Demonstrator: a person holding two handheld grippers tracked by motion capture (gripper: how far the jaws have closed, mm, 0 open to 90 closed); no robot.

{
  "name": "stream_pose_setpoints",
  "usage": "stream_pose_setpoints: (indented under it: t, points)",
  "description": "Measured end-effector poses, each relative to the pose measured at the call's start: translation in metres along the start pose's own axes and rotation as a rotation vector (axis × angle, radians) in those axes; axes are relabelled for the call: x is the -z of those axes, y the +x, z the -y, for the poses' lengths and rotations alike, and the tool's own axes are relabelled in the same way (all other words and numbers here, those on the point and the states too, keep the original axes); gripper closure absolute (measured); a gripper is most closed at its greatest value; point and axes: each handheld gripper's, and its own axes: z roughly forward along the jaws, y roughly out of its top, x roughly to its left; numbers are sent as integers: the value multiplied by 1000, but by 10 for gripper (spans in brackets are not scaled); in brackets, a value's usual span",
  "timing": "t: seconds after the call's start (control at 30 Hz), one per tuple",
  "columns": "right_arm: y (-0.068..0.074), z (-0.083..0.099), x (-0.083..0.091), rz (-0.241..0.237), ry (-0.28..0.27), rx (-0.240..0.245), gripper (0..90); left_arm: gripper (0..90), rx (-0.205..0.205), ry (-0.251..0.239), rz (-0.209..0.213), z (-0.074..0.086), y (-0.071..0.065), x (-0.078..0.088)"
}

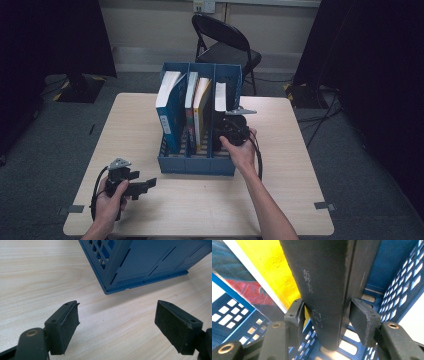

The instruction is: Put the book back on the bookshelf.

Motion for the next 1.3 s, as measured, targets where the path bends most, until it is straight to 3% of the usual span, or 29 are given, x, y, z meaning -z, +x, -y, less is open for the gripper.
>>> stream_pose_setpoints:
  t: [0.37, 0.77, 0.97, 1.07, 1.3]
  points:
    - [-6, -4, -4, -18, -6, 31, 453, 191, -1, 1, 7, -1, -1, -2]
    - [-9, -3, -4, -42, 7, 3, 443, 191, 6, -2, 7, -1, 1, -1]
    - [-9, -1, 4, -70, 3, 9, 380, 191, -6, -7, 6, 0, 1, 0]
    - [-8, 2, 10, -66, -6, 13, 334, 186, -39, -7, 21, 0, -1, 1]
    - [-12, 3, 24, -74, -35, 8, 278, 180, -41, -13, 20, 1, 1, 1]
